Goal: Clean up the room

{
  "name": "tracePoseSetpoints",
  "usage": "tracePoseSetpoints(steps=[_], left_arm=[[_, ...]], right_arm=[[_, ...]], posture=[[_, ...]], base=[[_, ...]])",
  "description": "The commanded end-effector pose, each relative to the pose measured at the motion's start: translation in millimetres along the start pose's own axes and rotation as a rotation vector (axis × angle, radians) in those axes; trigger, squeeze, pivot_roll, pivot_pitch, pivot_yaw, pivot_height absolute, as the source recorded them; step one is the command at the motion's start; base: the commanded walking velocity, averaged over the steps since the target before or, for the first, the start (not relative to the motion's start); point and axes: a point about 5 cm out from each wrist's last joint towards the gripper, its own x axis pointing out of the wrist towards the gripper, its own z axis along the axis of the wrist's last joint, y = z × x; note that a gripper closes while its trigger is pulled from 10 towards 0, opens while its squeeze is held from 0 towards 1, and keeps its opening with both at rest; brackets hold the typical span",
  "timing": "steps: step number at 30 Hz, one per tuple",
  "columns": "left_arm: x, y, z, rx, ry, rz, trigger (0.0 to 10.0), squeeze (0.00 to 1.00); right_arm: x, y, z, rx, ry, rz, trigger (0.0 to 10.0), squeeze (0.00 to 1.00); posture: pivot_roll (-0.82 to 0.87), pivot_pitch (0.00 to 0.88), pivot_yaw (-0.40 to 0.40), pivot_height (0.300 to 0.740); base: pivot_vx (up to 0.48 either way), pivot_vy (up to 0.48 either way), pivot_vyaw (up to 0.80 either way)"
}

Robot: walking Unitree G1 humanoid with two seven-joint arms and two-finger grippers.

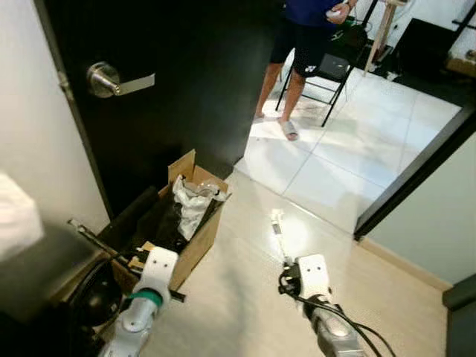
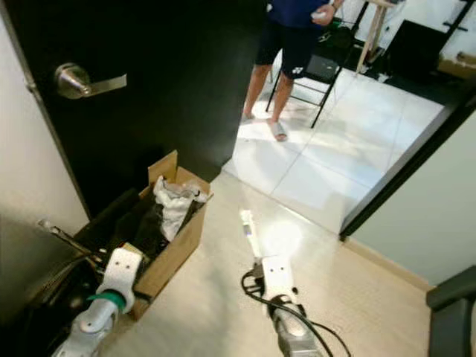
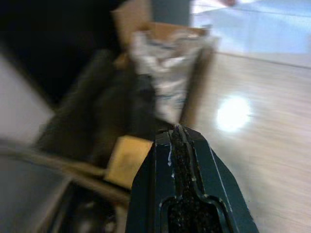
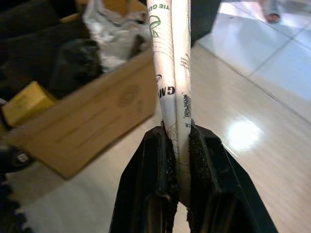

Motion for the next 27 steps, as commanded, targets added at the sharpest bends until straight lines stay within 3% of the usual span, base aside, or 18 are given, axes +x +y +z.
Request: tracePoseSetpoints(steps=[1, 27], left_arm=[[-2.1, -5.9, -4.9, 0.031, 0.018, -0.016, 10.0, 0.0], [-1.7, -6.5, -4.1, 0.049, 0.013, -0.015, 10.0, 0.0]], right_arm=[[-3.0, -5.2, -4.6, -0.002, 0.019, -0.015, 10.0, 0.0], [-3.0, -5.7, -4.7, -0.003, 0.02, -0.016, 10.0, 0.0]], posture=[[0.05, 0.008, -0.067, 0.726], [0.05, 0.009, -0.067, 0.726]], base=[[0.0, -0.435, 0.0], [0.0, -0.405, 0.0]])
